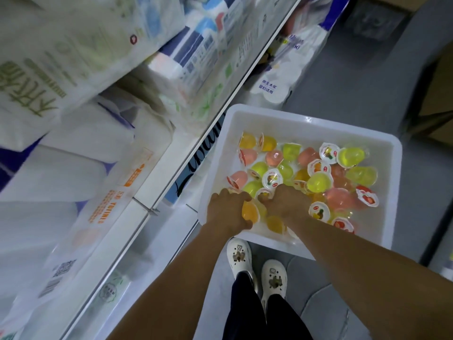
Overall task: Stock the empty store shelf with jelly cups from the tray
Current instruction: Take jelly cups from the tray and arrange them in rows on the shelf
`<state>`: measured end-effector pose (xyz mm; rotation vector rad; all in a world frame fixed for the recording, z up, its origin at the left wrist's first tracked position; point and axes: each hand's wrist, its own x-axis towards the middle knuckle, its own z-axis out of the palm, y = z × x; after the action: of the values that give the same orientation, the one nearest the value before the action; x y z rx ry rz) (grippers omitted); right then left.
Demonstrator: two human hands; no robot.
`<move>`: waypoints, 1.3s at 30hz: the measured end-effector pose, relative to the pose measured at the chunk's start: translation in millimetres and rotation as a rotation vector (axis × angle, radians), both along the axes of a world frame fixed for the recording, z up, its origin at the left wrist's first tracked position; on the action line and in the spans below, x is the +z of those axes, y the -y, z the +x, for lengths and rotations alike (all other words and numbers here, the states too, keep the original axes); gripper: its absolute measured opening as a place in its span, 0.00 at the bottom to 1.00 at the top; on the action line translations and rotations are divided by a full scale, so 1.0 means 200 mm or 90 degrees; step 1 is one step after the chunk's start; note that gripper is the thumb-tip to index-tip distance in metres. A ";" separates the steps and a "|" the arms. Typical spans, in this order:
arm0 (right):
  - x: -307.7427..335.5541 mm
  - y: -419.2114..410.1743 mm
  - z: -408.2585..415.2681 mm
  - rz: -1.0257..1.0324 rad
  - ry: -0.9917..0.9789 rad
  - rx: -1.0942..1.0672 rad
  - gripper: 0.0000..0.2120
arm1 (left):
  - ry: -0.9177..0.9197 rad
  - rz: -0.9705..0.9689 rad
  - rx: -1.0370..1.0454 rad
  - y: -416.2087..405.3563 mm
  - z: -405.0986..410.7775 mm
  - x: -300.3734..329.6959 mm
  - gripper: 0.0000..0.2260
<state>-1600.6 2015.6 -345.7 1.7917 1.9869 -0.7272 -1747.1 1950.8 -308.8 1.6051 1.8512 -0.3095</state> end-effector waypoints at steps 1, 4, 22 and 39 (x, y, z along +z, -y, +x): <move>0.00 0.01 -0.02 -0.004 0.004 0.000 0.26 | 0.001 0.006 0.010 0.01 -0.01 0.01 0.29; -0.03 0.03 -0.09 0.018 0.031 0.001 0.31 | 0.015 0.022 0.055 0.02 -0.03 0.00 0.28; 0.61 0.15 0.02 -0.041 -0.266 -0.049 0.29 | 0.324 0.180 0.545 0.27 -0.07 0.50 0.20; 1.97 0.54 -0.37 -0.019 -0.699 0.202 0.14 | 0.352 0.543 0.692 1.01 -0.31 1.80 0.17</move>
<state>-1675.4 1907.1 47.4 1.0279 2.7420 -1.8635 -1809.8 1749.1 51.3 0.7093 2.1537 1.3806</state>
